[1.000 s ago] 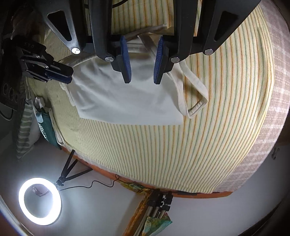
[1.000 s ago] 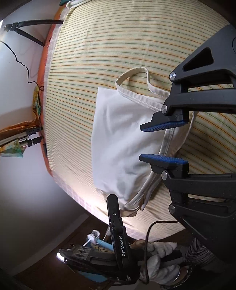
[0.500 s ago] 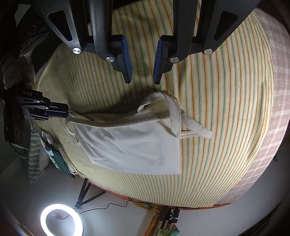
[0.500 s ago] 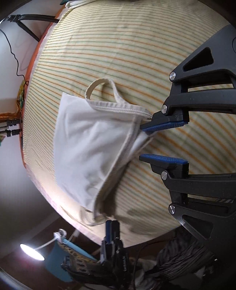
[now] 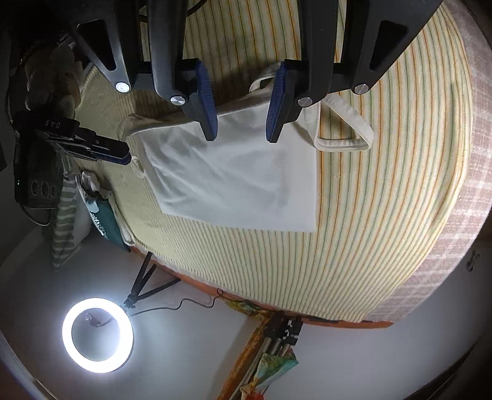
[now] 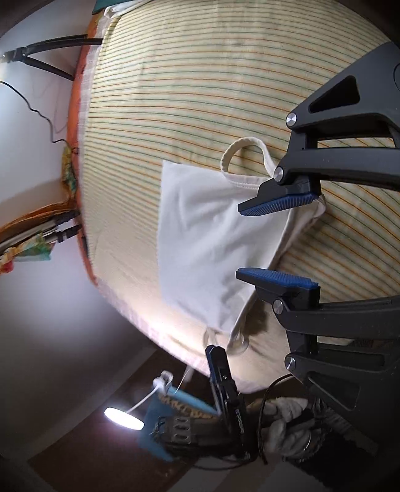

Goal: Fold small clothes
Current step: 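Move both grippers to the folded edge of the tank top and pinch it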

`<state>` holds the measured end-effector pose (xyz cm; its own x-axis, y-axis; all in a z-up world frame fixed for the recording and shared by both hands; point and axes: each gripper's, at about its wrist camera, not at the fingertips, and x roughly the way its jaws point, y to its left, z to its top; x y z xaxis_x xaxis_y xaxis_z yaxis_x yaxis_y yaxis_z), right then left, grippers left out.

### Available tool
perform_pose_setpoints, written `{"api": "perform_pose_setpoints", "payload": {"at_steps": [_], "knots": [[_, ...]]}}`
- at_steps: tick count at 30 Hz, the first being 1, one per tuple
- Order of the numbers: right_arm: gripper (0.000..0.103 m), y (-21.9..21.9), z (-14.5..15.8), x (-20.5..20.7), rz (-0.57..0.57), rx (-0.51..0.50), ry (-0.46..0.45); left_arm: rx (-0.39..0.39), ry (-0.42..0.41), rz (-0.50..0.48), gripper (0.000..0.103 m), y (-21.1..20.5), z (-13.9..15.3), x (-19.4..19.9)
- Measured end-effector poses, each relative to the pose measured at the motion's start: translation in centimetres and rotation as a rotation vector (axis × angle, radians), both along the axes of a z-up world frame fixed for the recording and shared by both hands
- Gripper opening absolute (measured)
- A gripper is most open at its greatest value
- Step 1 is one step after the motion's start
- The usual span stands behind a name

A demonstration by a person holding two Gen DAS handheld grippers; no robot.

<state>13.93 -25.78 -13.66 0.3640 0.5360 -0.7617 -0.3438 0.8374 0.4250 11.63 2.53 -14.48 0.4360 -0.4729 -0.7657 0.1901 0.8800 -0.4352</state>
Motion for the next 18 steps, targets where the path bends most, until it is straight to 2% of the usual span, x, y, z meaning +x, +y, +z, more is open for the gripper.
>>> {"api": "perform_pose_setpoints", "payload": {"at_steps": [4, 8, 11, 13, 15, 17, 18], "knots": [[0.038, 2.1, -1.5, -0.1, 0.068, -0.112, 0.036, 0.028, 0.062, -0.044, 0.030, -0.4, -1.9, -1.6], [0.038, 2.9, -2.5, -1.9, 0.172, -0.281, 0.038, 0.113, 0.075, -0.108, 0.031, -0.7, -2.5, -4.4], [0.038, 2.8, -2.9, -3.4, 0.232, -0.340, 0.050, 0.087, 0.054, -0.097, 0.031, 0.2, -1.7, -5.6], [0.038, 2.3, -2.3, -3.8, 0.247, -0.296, 0.051, 0.041, 0.028, -0.064, 0.032, 1.0, -0.8, -5.5], [0.042, 0.9, -1.1, -3.5, 0.236, -0.195, 0.050, 0.004, 0.006, -0.026, 0.036, 1.7, -0.1, -4.8], [0.059, -0.6, 0.1, -2.5, 0.180, -0.091, 0.032, -0.033, 0.004, 0.029, 0.045, 2.6, 0.0, -3.8], [0.061, -1.3, 0.3, -2.0, 0.148, -0.059, 0.026, -0.064, 0.015, 0.054, 0.045, 3.0, -0.2, -3.3]]}}
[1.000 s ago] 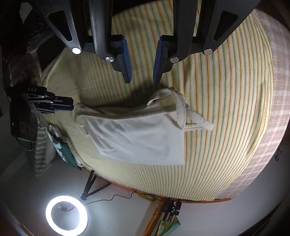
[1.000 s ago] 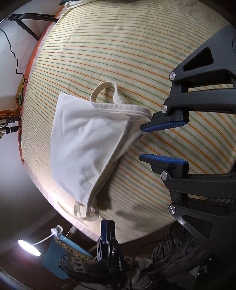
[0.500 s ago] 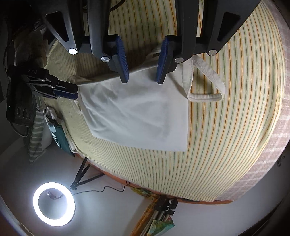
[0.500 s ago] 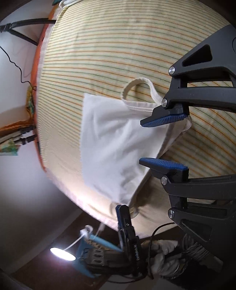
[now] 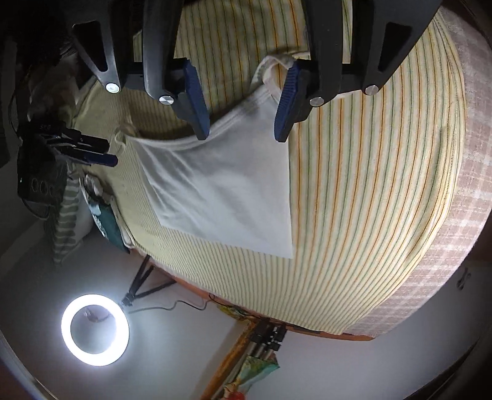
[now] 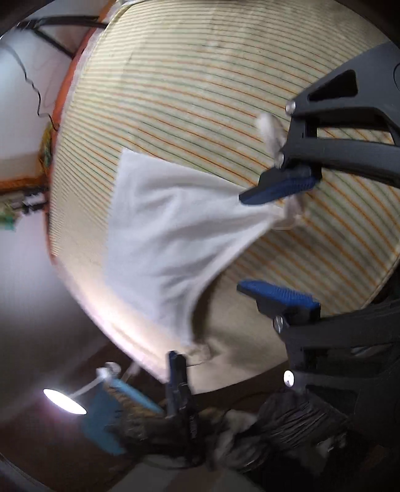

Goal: Fold small clothes
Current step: 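Move both grippers to the folded edge of the tank top and pinch it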

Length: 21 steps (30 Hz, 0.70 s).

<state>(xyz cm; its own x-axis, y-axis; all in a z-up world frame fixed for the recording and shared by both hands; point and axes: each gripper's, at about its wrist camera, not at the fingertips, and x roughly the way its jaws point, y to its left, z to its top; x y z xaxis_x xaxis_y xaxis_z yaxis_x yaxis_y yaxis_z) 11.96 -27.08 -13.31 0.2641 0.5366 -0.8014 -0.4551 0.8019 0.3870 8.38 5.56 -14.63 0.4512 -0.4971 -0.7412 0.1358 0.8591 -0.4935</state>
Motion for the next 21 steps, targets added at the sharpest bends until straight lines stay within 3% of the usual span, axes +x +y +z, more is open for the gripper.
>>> {"api": "perform_pose_setpoints", "payload": {"at_steps": [3, 7, 13, 21], "knots": [[0.062, -1.9, -0.2, 2.0, -0.115, 0.125, 0.044, -0.085, 0.038, 0.067, 0.051, 1.2, -0.8, 1.4], [0.062, -3.8, -2.7, 4.2, -0.218, 0.209, 0.118, -0.184, 0.094, 0.128, 0.054, 2.4, -2.3, 3.1], [0.062, -5.6, -6.0, 5.5, -0.288, 0.308, 0.223, -0.238, 0.158, 0.155, 0.054, 2.8, -4.3, 5.0], [0.062, -4.7, -6.9, 6.8, -0.289, 0.408, 0.242, -0.272, 0.155, 0.160, 0.054, 2.1, -5.0, 5.9]]}}
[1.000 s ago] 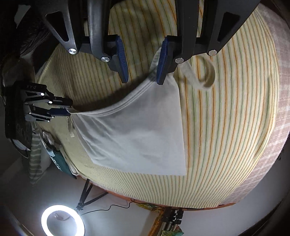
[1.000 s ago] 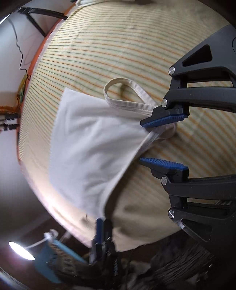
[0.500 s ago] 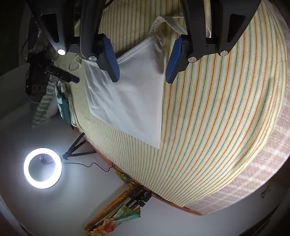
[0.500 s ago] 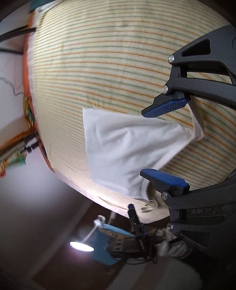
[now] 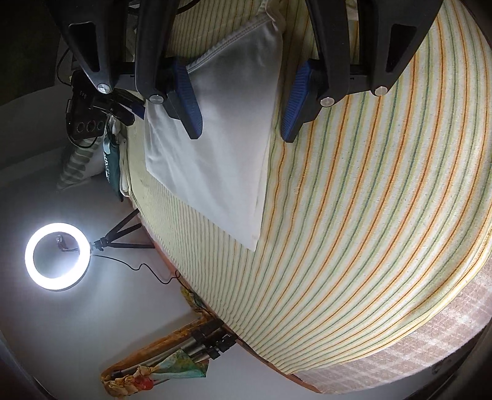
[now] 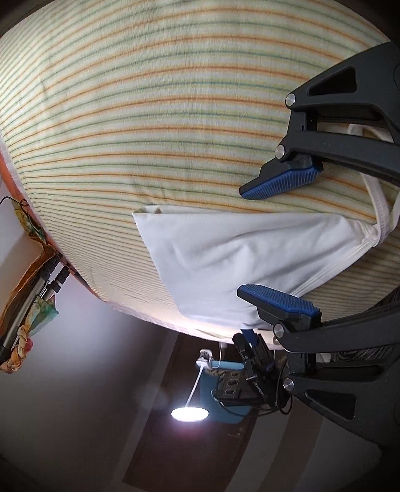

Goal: Fold small clothes
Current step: 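Move both grippers to the folded edge of the tank top and pinch it, then lift the folded tank top with both grippers and carry it toward the green cloth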

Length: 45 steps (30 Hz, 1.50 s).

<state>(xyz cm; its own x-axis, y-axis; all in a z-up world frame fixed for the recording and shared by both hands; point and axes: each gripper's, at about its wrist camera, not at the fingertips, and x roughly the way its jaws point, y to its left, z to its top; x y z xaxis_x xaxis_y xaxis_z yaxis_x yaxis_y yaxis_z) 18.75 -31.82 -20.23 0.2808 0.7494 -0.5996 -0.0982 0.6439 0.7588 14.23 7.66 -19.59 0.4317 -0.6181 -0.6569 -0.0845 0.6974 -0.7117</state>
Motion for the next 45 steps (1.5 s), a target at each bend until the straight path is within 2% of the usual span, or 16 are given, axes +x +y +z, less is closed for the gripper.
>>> {"api": "perform_pose_setpoints", "payload": {"at_steps": [6, 8, 12, 14, 17, 24, 31, 38, 45], "knots": [[0.048, 1.2, -0.9, 0.8, -0.020, 0.059, 0.020, 0.002, -0.014, -0.005, 0.051, -1.0, 0.0, 1.1], [0.042, 1.8, -1.1, 1.0, -0.023, 0.059, 0.028, -0.001, 0.002, -0.002, 0.037, -1.3, -0.4, 1.5], [0.033, 2.2, -1.2, 0.8, -0.022, 0.038, 0.026, 0.024, -0.004, 0.006, 0.024, -1.6, -0.4, 1.8], [0.024, 2.3, -1.2, 0.8, -0.027, 0.031, 0.027, 0.049, -0.014, 0.005, 0.017, -1.9, -0.3, 1.8], [0.015, 2.4, -0.9, 0.8, -0.022, 0.019, 0.016, 0.095, -0.040, -0.002, 0.012, -2.3, 0.1, 1.5], [0.011, 3.6, 1.3, 0.5, -0.013, -0.089, -0.045, 0.211, -0.128, -0.021, 0.008, -3.8, 2.2, 0.8], [0.010, 4.8, 4.6, -0.5, 0.008, -0.195, -0.139, 0.277, -0.210, -0.065, 0.007, -6.1, 4.5, -0.6], [0.010, 4.6, 8.1, -1.6, 0.014, -0.273, -0.218, 0.291, -0.276, -0.126, 0.006, -9.7, 6.7, -1.8], [0.010, 3.3, 11.1, -2.2, 0.015, -0.350, -0.289, 0.262, -0.339, -0.172, 0.005, -13.9, 9.0, -1.7]]}}
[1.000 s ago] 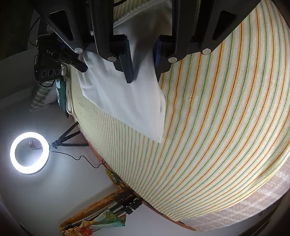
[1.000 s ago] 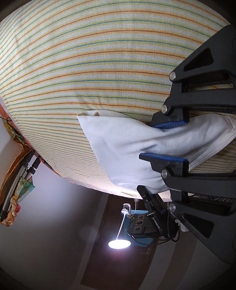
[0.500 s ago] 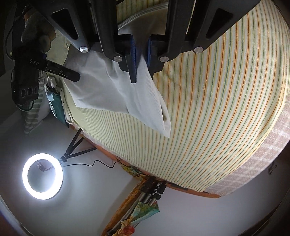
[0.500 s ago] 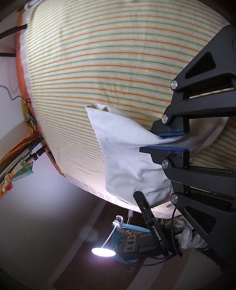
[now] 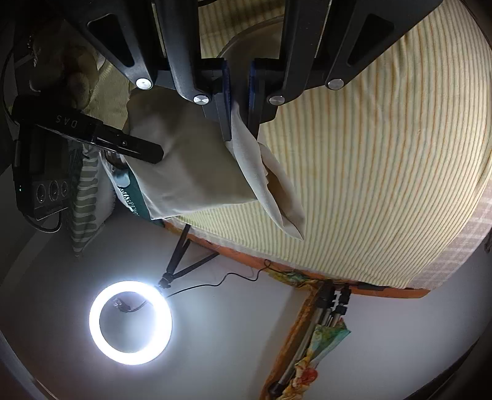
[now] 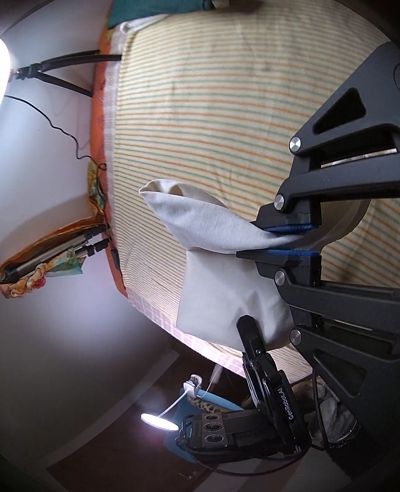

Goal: Fold small clothes
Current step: 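Lift the folded tank top with both grippers and carry it toward the green cloth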

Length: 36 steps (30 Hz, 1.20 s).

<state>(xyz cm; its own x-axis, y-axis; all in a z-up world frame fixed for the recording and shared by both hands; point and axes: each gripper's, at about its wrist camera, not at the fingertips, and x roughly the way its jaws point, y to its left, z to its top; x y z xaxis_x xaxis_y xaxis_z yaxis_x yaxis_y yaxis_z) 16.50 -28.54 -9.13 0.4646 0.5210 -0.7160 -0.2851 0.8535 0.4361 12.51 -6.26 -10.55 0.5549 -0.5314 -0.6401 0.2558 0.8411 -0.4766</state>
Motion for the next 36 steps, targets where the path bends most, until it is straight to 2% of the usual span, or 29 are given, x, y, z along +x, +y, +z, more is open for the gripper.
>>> {"api": "perform_pose_setpoints", "payload": {"at_steps": [6, 14, 24, 36], "knots": [[0.010, -3.9, 2.1, -0.2, -0.041, -0.020, -0.056, -0.007, -0.043, -0.052, 0.005, -4.3, 2.1, 1.8], [0.010, -11.5, 3.7, -0.3, -0.135, -0.056, -0.093, 0.006, -0.088, -0.133, 0.005, -11.1, 4.1, 4.7], [0.010, -18.9, 4.9, -0.8, -0.226, -0.137, -0.132, 0.027, -0.134, -0.226, 0.005, -21.1, 4.9, 7.8], [0.010, -30.7, 5.5, 0.2, -0.391, -0.207, -0.172, 0.009, -0.164, -0.287, 0.005, -32.6, 4.9, 12.4]]}}
